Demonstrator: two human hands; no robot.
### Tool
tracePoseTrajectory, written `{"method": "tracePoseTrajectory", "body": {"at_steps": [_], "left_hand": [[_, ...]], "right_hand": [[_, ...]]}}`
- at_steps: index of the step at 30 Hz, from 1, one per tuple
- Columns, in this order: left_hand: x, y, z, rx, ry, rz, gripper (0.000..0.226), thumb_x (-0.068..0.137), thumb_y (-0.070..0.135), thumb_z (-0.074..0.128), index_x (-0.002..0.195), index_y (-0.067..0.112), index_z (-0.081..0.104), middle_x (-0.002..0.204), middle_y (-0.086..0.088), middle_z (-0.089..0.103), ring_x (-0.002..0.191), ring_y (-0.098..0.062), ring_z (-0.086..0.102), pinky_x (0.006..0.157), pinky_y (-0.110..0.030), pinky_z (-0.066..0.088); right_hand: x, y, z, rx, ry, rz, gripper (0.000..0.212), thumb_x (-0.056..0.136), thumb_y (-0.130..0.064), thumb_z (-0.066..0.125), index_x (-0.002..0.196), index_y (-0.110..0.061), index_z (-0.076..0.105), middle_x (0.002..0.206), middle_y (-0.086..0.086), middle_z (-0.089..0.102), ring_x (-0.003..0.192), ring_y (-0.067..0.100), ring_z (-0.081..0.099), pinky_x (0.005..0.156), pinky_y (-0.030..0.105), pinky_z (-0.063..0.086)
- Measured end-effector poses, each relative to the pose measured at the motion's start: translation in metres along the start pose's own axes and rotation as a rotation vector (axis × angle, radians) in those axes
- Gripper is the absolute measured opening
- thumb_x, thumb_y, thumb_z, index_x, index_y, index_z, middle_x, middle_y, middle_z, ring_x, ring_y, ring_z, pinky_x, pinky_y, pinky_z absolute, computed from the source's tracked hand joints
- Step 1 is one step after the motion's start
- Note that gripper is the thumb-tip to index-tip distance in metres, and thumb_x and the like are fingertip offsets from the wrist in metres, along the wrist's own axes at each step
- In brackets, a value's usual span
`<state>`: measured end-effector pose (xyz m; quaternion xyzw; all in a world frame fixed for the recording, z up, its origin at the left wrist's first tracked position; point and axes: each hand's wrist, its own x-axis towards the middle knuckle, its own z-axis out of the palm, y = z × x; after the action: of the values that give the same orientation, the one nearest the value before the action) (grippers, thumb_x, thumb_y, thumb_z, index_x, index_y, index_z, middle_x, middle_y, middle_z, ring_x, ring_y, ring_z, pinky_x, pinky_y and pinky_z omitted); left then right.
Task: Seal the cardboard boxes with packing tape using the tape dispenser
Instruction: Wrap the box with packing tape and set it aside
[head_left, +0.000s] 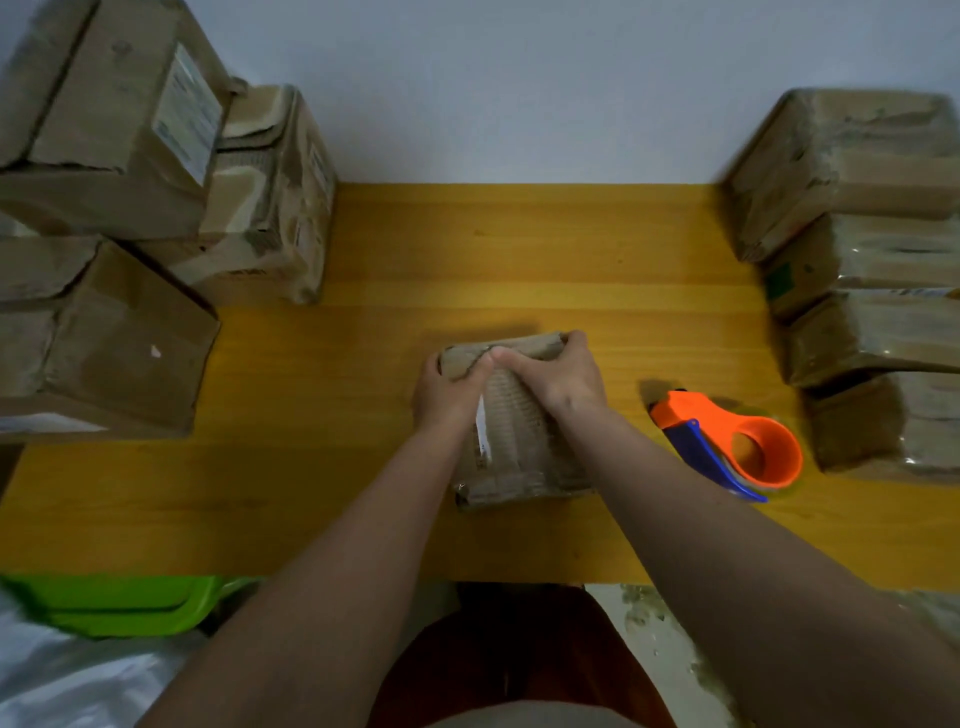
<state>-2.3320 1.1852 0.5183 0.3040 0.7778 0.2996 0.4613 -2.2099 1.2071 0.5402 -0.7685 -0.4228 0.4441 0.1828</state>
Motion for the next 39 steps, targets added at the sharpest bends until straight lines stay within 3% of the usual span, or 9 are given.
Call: {"method": "tracePoseTrajectory", "body": {"at_steps": [6, 11, 15, 17, 20, 27, 32, 36, 39], "left_hand": [[0.012, -0.003, 0.007, 0.142, 0.087, 0.043, 0.033, 0.094, 0.058, 0.041, 0.104, 0.027, 0.044, 0.083, 0.01, 0.049, 0.071, -0.01, 0.048, 0.068, -0.031, 0.045], [0.011, -0.005, 0.008, 0.082, 0.121, 0.036, 0.049, 0.102, 0.049, 0.021, 0.123, 0.021, 0.056, 0.12, -0.001, 0.058, 0.104, -0.023, 0.054, 0.082, -0.033, 0.039], [0.012, 0.008, 0.008, -0.008, 0.059, -0.019, 0.048, 0.104, 0.044, 0.018, 0.14, 0.028, 0.044, 0.144, -0.003, 0.046, 0.128, -0.027, 0.045, 0.097, -0.037, 0.038], [0.009, 0.011, 0.002, 0.001, -0.011, -0.017, 0.048, 0.105, 0.042, 0.014, 0.146, 0.031, 0.035, 0.152, -0.001, 0.036, 0.135, -0.026, 0.037, 0.104, -0.037, 0.033], [-0.004, 0.009, -0.009, 0.096, -0.12, -0.028, 0.053, 0.103, 0.047, 0.012, 0.154, 0.03, 0.01, 0.16, -0.001, 0.019, 0.144, -0.028, 0.021, 0.114, -0.044, 0.021], [-0.097, -0.083, -0.031, 0.375, -0.333, 0.583, 0.089, 0.091, 0.05, 0.055, 0.151, 0.038, -0.01, 0.158, 0.0, 0.007, 0.14, -0.013, 0.02, 0.107, -0.03, 0.032], [-0.074, -0.085, -0.037, 0.545, -0.38, 0.597, 0.078, 0.096, 0.028, 0.053, 0.142, 0.042, -0.009, 0.156, -0.011, 0.019, 0.141, -0.024, 0.026, 0.113, -0.039, 0.031], [-0.062, -0.077, -0.057, 0.58, -0.472, 0.667, 0.08, 0.09, 0.019, 0.064, 0.144, 0.032, 0.006, 0.148, -0.012, 0.037, 0.133, -0.024, 0.04, 0.111, -0.035, 0.036], [-0.054, -0.07, -0.077, 0.546, -0.427, 0.747, 0.076, 0.076, 0.017, 0.079, 0.137, 0.025, 0.035, 0.13, -0.012, 0.057, 0.116, -0.024, 0.056, 0.1, -0.035, 0.048]], "right_hand": [[0.011, 0.004, 0.005, 0.012, 0.076, -0.029, 0.064, 0.069, -0.06, 0.073, 0.107, -0.019, 0.042, 0.099, 0.001, 0.059, 0.096, 0.028, 0.06, 0.078, 0.039, 0.049], [0.014, 0.017, 0.003, 0.137, 0.174, -0.101, 0.039, 0.092, -0.045, 0.056, 0.107, -0.01, 0.065, 0.104, 0.01, 0.066, 0.097, 0.029, 0.059, 0.072, 0.033, 0.042], [0.016, 0.009, -0.005, 0.073, 0.183, -0.117, 0.049, 0.101, -0.033, 0.04, 0.064, -0.005, 0.055, 0.07, 0.013, 0.055, 0.074, 0.029, 0.051, 0.063, 0.034, 0.032], [0.015, 0.011, -0.01, 0.064, 0.068, -0.144, 0.046, 0.103, -0.03, 0.033, 0.092, 0.002, 0.064, 0.093, 0.017, 0.062, 0.094, 0.033, 0.057, 0.074, 0.035, 0.04], [-0.007, 0.033, -0.023, -0.014, -0.123, -0.247, 0.042, 0.104, -0.027, 0.028, 0.139, -0.01, 0.045, 0.136, 0.012, 0.051, 0.127, 0.029, 0.045, 0.093, 0.031, 0.039], [-0.081, 0.108, -0.021, -0.08, -0.265, -0.499, 0.068, 0.098, -0.028, 0.049, 0.151, -0.031, 0.007, 0.157, 0.0, 0.014, 0.142, 0.012, 0.021, 0.116, 0.032, 0.025], [-0.074, 0.112, -0.043, -0.561, -0.311, -0.691, 0.058, 0.1, -0.037, 0.037, 0.146, -0.044, 0.003, 0.16, 0.001, 0.001, 0.138, 0.019, 0.033, 0.105, 0.033, 0.04], [-0.069, 0.114, -0.063, -0.961, -0.281, -0.783, 0.06, 0.102, -0.041, 0.03, 0.142, -0.041, -0.015, 0.153, 0.001, 0.033, 0.114, 0.025, 0.058, 0.086, 0.039, 0.05], [-0.069, 0.109, -0.066, -1.003, -0.232, -0.836, 0.055, 0.101, -0.043, 0.033, 0.148, -0.04, 0.005, 0.141, -0.002, 0.051, 0.11, 0.023, 0.061, 0.088, 0.037, 0.048]]}}
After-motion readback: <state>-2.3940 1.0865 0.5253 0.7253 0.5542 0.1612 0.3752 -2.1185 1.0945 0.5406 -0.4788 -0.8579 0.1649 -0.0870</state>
